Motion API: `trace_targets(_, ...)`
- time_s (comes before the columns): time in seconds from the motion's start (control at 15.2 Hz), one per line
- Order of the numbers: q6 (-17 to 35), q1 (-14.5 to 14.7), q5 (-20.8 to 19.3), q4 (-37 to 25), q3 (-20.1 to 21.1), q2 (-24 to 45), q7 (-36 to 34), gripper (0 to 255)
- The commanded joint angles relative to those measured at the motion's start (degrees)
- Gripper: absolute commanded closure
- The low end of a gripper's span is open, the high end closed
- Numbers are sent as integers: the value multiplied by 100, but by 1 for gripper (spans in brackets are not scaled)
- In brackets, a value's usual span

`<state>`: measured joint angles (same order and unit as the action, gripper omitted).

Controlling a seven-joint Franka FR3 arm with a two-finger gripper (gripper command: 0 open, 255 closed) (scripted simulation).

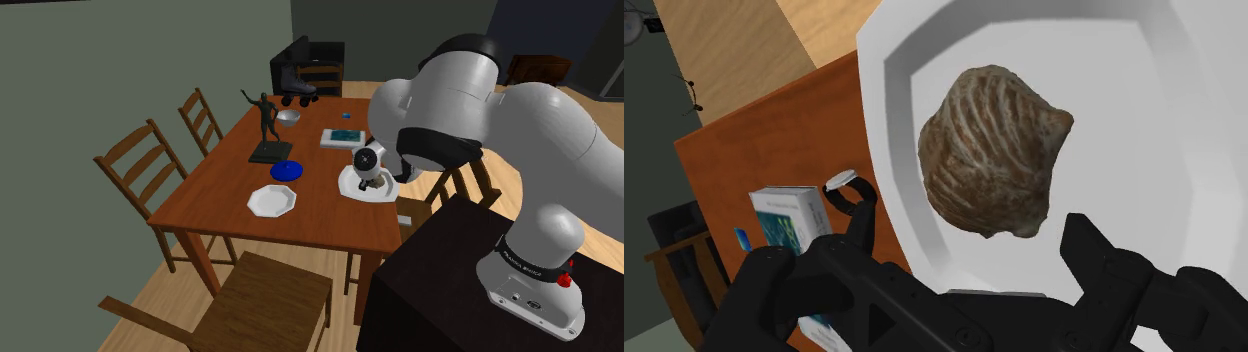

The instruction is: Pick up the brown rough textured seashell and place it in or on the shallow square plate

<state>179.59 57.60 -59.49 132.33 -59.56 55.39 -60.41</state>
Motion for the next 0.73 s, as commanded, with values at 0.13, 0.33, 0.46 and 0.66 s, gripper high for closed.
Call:
trace_targets(0.13, -592, 561, 3, 486, -157, -847, 233, 0)
trace_targets(0.33, -591, 562, 6, 487, -158, -846, 235, 0)
trace_targets(0.46, -591, 562, 6, 487, -158, -846, 235, 0)
trace_targets(0.66, -591, 562, 6, 487, -158, -846, 235, 0)
